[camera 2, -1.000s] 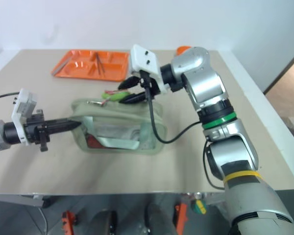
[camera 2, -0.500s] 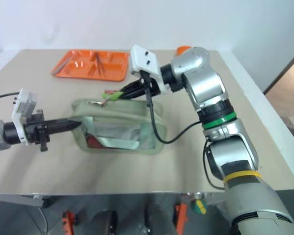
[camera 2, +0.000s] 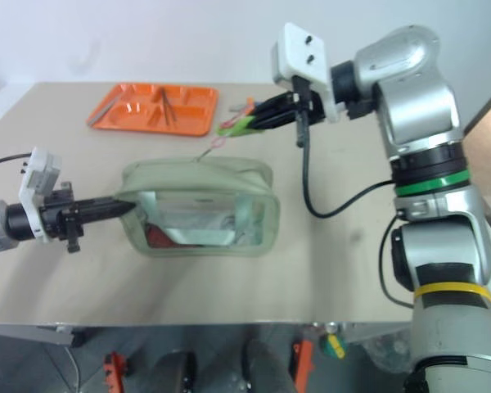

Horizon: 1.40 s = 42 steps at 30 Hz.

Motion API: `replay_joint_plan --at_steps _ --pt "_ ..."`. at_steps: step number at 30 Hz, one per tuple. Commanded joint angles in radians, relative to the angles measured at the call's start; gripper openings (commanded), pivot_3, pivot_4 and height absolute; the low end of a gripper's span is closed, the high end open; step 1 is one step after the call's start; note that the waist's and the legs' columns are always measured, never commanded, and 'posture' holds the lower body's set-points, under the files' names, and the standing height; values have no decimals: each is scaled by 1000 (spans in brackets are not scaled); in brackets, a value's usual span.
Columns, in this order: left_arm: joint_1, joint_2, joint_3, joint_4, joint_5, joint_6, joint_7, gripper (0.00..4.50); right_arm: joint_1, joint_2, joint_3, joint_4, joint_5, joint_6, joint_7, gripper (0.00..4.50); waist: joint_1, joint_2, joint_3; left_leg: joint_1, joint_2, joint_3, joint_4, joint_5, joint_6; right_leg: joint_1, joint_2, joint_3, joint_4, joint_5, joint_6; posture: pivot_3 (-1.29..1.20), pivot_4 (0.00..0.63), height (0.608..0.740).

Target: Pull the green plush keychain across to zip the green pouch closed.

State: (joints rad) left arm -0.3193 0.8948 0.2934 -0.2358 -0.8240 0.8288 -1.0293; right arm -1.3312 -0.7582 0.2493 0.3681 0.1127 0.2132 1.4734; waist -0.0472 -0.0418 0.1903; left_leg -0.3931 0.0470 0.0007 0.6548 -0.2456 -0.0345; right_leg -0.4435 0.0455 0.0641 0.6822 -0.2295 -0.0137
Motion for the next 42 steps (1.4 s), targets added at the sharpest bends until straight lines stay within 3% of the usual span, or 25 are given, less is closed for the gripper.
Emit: replay_joint_plan --at_steps 1,8,14,25,30,35,42 --pt "-4 4 10 -3 -2 -14 -4 0 8 -98 -26 -65 -54 -83 21 52 0 0 0 0 0 0 0 0 0 0 0 0 0 0 0 0 150 740" --pt "10 10 10 -7 3 -19 -6 0 215 -254 -33 -200 -142 -166 -7 52 1 0 0 0 -1 1 0 0 0 0 0 1 0 -1 1 0 150 740" --pt "14 16 10 -11 4 -20 -8 0 443 -273 -66 -357 -162 -88 -111 52 0 1 0 2 0 1 1 0 0 1 0 4 1 0 1 0 150 740" --pt "-2 26 7 -8 -5 -9 -14 0 628 -100 43 -510 -229 29 -274 52 0 0 0 2 0 1 1 1 -1 1 1 4 1 0 1 0 150 740" --pt "-6 30 10 -8 -11 -2 -14 0 739 -114 147 -551 -326 -42 -252 52 -2 -1 -1 2 0 1 1 1 -1 1 1 4 1 0 1 0 150 740" --pt "-11 30 9 -8 -17 2 -11 0 788 -69 213 -528 -392 -60 -270 52 -4 -3 -2 6 1 2 1 1 -1 3 3 4 3 1 0 0 150 740" --pt "-21 21 1 -8 -19 5 -5 0 778 11 216 -434 -435 -76 -318 52 -14 -16 -10 21 4 2 1 1 -2 15 4 4 2 1 -8 0 150 740"
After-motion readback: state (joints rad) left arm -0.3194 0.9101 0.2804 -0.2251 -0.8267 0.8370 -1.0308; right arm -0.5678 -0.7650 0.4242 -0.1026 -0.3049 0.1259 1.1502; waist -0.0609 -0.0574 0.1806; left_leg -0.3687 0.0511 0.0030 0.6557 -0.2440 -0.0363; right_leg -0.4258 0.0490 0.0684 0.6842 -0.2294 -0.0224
